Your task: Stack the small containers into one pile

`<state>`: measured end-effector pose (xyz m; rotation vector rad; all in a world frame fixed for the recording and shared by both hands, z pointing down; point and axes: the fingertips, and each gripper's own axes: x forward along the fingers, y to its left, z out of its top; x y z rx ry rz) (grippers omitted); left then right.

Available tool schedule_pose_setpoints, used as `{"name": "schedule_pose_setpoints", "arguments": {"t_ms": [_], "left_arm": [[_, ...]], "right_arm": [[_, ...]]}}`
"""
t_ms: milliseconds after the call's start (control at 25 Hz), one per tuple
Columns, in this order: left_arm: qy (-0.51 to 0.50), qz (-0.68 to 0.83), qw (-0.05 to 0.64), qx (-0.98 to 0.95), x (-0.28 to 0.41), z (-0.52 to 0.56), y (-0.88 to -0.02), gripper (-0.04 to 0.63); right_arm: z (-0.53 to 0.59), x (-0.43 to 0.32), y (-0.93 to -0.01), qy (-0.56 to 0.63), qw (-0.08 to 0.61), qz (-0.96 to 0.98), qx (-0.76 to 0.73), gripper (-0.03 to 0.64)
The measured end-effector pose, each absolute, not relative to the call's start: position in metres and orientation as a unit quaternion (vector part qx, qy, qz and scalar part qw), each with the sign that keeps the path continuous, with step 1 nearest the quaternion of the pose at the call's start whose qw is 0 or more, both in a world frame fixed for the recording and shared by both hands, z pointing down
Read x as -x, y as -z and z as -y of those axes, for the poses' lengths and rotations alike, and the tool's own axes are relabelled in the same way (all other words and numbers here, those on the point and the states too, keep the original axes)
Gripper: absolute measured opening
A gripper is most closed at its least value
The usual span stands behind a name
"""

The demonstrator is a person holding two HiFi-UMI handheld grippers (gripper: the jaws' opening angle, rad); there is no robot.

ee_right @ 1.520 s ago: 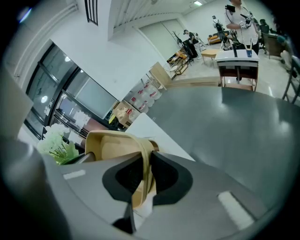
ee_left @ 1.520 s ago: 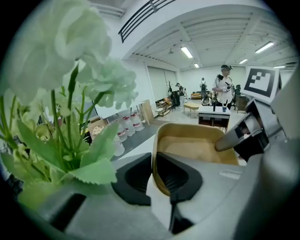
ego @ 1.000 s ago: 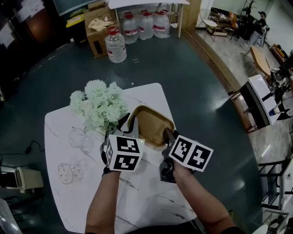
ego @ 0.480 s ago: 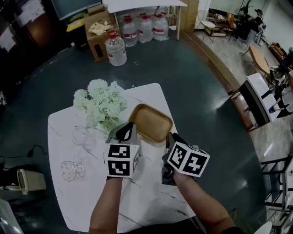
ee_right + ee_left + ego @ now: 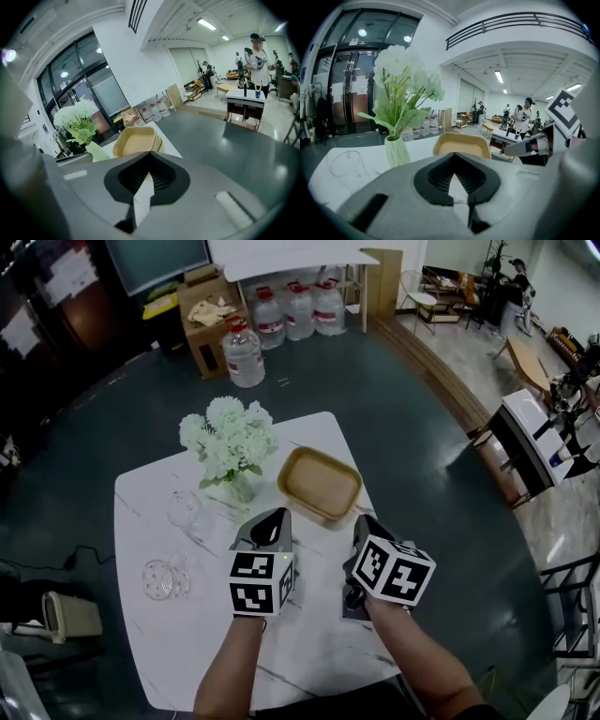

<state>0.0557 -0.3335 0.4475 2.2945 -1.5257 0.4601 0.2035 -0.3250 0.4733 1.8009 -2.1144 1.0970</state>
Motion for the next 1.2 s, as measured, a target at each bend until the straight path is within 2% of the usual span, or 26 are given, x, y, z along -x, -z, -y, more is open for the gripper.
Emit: {"name": "schedule_pose_setpoints", "arguments": {"t_ms": [1200], "left_arm": [[-0.07,0.516,0.13,-0.844,-0.01,0.196,-0.379,-0.003]], "right_arm": [[0.196,-0.143,-0.4,-0.262,0.027,0.78,-0.567,-0.003]]}}
